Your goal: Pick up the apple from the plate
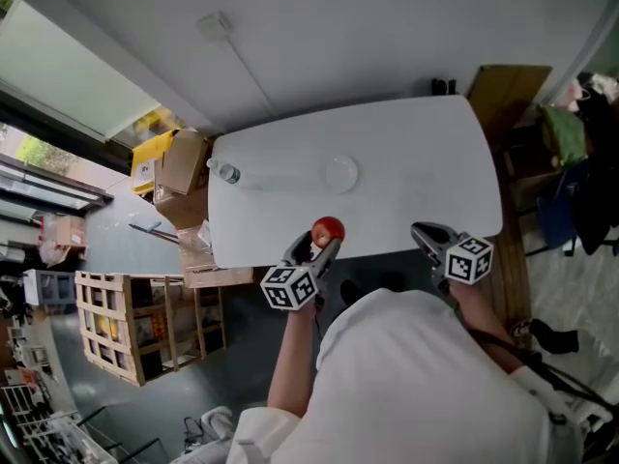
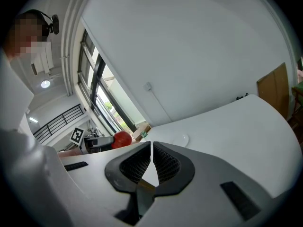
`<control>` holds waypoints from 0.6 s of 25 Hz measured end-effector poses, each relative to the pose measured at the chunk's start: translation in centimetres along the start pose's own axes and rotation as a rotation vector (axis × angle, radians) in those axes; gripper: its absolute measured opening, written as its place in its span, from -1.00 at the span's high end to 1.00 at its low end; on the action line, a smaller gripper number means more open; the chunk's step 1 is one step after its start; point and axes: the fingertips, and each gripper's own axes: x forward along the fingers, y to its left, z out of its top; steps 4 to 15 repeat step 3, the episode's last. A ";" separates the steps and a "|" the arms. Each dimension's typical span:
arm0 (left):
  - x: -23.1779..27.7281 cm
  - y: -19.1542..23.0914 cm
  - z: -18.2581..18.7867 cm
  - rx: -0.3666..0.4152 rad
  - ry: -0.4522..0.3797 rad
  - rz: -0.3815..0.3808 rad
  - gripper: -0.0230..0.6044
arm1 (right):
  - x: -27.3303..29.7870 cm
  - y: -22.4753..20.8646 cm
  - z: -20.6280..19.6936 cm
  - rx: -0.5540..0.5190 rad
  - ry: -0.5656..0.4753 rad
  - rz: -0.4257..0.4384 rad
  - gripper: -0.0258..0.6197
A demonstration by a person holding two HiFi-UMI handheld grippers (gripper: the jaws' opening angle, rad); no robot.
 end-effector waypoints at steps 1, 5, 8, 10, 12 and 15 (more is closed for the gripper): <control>0.1 -0.2 0.0 -0.001 -0.003 0.000 -0.11 | -0.2 -0.1 0.0 0.000 0.001 0.001 0.79; 0.3 -0.7 0.0 -0.001 -0.007 -0.001 -0.11 | -0.6 -0.5 0.1 0.001 0.003 0.002 0.79; 0.3 -0.7 0.0 -0.001 -0.007 -0.001 -0.11 | -0.6 -0.5 0.1 0.001 0.003 0.002 0.79; 0.3 -0.7 0.0 -0.001 -0.007 -0.001 -0.11 | -0.6 -0.5 0.1 0.001 0.003 0.002 0.79; 0.3 -0.7 0.0 -0.001 -0.007 -0.001 -0.11 | -0.6 -0.5 0.1 0.001 0.003 0.002 0.79; 0.3 -0.7 0.0 -0.001 -0.007 -0.001 -0.11 | -0.6 -0.5 0.1 0.001 0.003 0.002 0.79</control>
